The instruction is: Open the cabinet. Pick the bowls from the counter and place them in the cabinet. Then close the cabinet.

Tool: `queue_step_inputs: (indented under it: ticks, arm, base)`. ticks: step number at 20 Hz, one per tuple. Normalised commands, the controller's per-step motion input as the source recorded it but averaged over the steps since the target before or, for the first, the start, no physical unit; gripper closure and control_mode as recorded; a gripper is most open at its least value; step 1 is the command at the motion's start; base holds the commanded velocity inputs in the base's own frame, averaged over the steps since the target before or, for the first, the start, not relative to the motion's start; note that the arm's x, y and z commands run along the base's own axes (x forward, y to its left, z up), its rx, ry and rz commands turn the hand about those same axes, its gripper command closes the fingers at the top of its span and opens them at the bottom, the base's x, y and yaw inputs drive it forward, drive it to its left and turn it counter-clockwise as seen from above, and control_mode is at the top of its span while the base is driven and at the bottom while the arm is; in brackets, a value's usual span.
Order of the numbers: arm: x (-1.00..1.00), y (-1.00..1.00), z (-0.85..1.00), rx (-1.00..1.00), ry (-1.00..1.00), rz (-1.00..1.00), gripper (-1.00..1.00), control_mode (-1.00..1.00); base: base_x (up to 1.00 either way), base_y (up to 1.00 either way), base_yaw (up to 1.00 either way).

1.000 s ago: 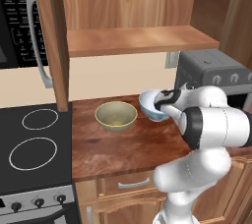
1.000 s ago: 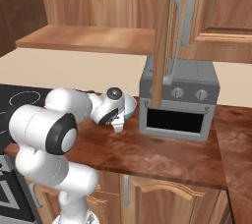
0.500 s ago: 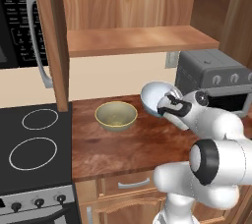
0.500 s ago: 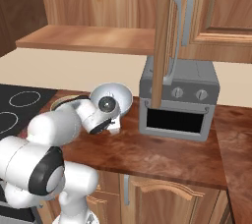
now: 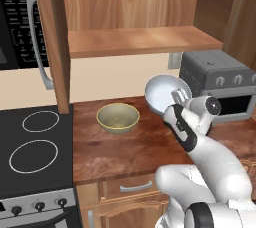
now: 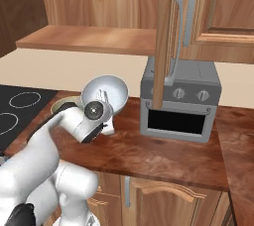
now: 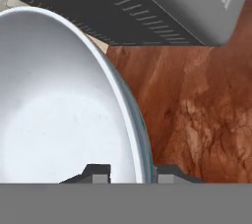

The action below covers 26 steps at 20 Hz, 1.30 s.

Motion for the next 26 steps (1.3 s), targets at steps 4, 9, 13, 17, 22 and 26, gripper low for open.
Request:
queue_step_inputs:
  ticks: [4, 9, 13, 17, 22, 26]
  arm:
    - [-0.53, 0.00, 0.90, -0.04, 0.11, -0.05, 1.00, -1.00]
    - [-0.59, 0.00, 0.75, -0.03, 0.15, -0.04, 1.00, -1.00]
    - [-0.58, 0.00, 0.92, -0.02, 0.15, -0.04, 1.00, -1.00]
    - [-0.63, 0.00, 0.88, -0.02, 0.14, -0.03, 1.00, -1.00]
    - [-0.67, 0.00, 0.50, 0.00, 0.13, -0.02, 1.00, -1.00]
    - [-0.70, -0.07, 0.00, 0.01, -0.09, -0.02, 1.00, -1.00]
  base:
    - [0.00, 0.00, 0.00]
    - [0.00, 0.00, 0.00]
    - [0.00, 0.00, 0.00]
    - [0.00, 0.00, 0.00]
    - [0.00, 0.00, 0.00]
    - [0.00, 0.00, 0.00]
